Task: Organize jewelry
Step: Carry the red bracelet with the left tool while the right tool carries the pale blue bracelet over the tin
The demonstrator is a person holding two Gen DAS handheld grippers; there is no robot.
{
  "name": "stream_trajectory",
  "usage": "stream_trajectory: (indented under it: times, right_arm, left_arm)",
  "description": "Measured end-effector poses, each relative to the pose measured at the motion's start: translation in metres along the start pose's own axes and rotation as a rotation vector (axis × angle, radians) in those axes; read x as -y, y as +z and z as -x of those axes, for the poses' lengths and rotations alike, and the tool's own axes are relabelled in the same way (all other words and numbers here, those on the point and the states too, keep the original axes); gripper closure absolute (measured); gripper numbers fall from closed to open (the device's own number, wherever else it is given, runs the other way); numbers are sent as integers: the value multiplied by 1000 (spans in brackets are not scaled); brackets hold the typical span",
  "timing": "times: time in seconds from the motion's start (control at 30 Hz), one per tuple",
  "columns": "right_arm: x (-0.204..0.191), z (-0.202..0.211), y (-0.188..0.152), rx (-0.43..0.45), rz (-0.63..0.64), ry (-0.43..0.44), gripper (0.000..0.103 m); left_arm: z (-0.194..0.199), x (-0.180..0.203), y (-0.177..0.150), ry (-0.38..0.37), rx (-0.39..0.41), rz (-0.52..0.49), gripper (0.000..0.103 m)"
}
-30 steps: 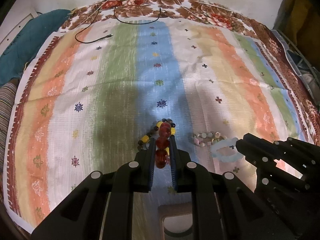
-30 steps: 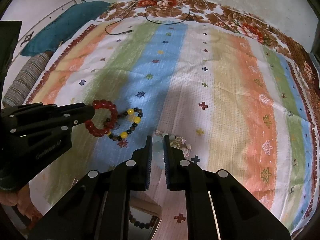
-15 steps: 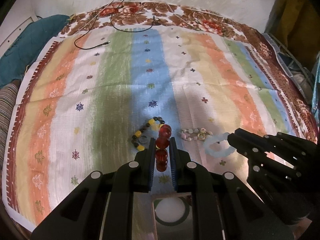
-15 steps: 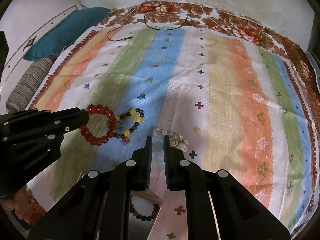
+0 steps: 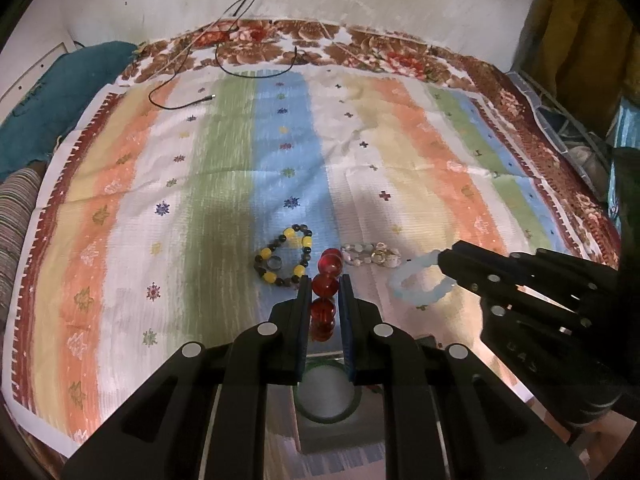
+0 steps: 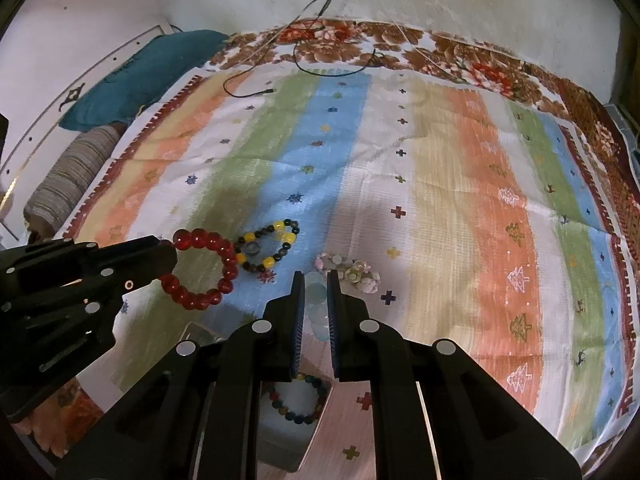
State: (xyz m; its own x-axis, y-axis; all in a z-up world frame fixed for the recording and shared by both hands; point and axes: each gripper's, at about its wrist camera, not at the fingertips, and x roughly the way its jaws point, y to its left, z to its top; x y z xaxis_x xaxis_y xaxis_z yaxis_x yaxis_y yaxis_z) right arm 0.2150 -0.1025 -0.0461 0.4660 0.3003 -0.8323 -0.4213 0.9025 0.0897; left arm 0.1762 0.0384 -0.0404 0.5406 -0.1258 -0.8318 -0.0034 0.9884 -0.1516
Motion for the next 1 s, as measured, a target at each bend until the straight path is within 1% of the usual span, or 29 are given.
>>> stream_trajectory:
  times: [0.3, 0.47, 0.73, 1.0]
  right_arm:
    - [-12, 19, -12, 27, 32, 9, 91]
    - [-15, 31, -18, 57, 33, 5, 91]
    - [-18, 36, -31, 51, 41, 24, 91]
    - [-21, 41, -42, 47, 55, 43, 91]
  left_arm:
    - [20, 5, -17, -22, 33, 22, 90]
    - [25, 11, -24, 1, 40, -17, 90]
    - [35, 18, -36, 8, 59, -39, 90]
    - [42, 22, -44, 1, 71, -33, 90]
